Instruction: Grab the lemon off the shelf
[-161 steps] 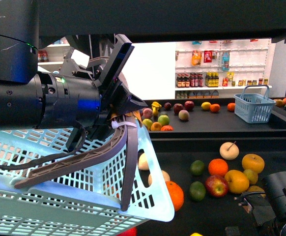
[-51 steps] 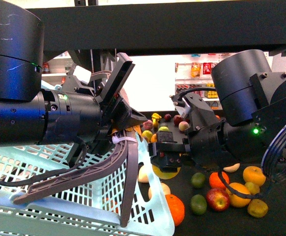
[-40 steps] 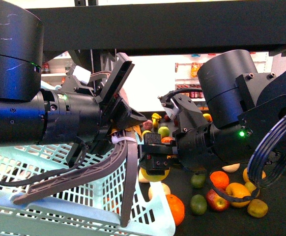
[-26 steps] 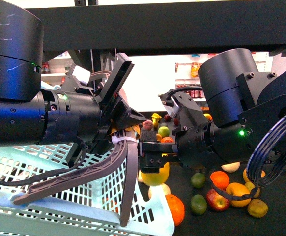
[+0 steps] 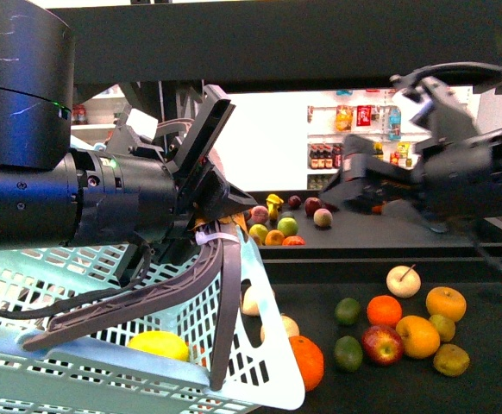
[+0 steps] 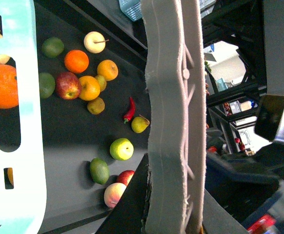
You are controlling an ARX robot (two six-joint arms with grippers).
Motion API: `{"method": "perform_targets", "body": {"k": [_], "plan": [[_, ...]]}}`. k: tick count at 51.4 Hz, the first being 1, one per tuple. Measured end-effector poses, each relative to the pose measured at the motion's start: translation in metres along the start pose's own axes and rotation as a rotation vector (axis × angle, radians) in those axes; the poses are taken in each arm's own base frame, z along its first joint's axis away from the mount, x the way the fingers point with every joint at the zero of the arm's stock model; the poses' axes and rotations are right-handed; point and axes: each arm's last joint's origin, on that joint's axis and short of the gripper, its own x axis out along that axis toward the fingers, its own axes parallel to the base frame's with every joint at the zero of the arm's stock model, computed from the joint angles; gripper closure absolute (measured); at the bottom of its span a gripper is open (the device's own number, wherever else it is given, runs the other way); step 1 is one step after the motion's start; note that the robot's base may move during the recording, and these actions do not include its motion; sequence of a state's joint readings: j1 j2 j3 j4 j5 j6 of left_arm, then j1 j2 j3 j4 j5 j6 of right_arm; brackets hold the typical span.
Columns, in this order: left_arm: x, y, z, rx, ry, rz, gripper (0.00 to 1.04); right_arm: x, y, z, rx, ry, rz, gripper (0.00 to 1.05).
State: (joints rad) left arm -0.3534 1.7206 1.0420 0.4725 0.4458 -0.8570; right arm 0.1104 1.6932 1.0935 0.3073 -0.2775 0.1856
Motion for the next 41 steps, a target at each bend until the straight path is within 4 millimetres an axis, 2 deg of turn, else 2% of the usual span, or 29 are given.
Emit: {"method": "perform_targets", "body": {"k": [5,8,15,23,32,41], "plan": [[0.0,0.0,0.0,-0.001,0.001,0.0,0.96,-0.008,-0.028,-0.008,-0.02,-0.004,-0.077,0.08],[0.0,0.0,0.0,0.0,0.002,-0.002,0.96,-0.008,-0.045,-0.021,-0.033,0.02,-0.131,0.08],[0.0,0.0,0.0,-0.001,0.002,-0.003,0.96,0.007,-0.068,-0.071,-0.054,0.147,-0.197,0.08],[0.0,0.0,0.0,-0.001,0.004,-0.004,0.96,0.032,-0.072,-0.126,-0.085,0.277,-0.19,0.08],[0.0,0.0,0.0,-0.001,0.002,-0.001,0.96,0.061,-0.059,-0.185,-0.173,0.407,-0.125,0.08],[0.0,0.0,0.0,0.0,0.002,-0.002,0.96,0.085,-0.052,-0.213,-0.228,0.471,-0.099,0.08]]}}
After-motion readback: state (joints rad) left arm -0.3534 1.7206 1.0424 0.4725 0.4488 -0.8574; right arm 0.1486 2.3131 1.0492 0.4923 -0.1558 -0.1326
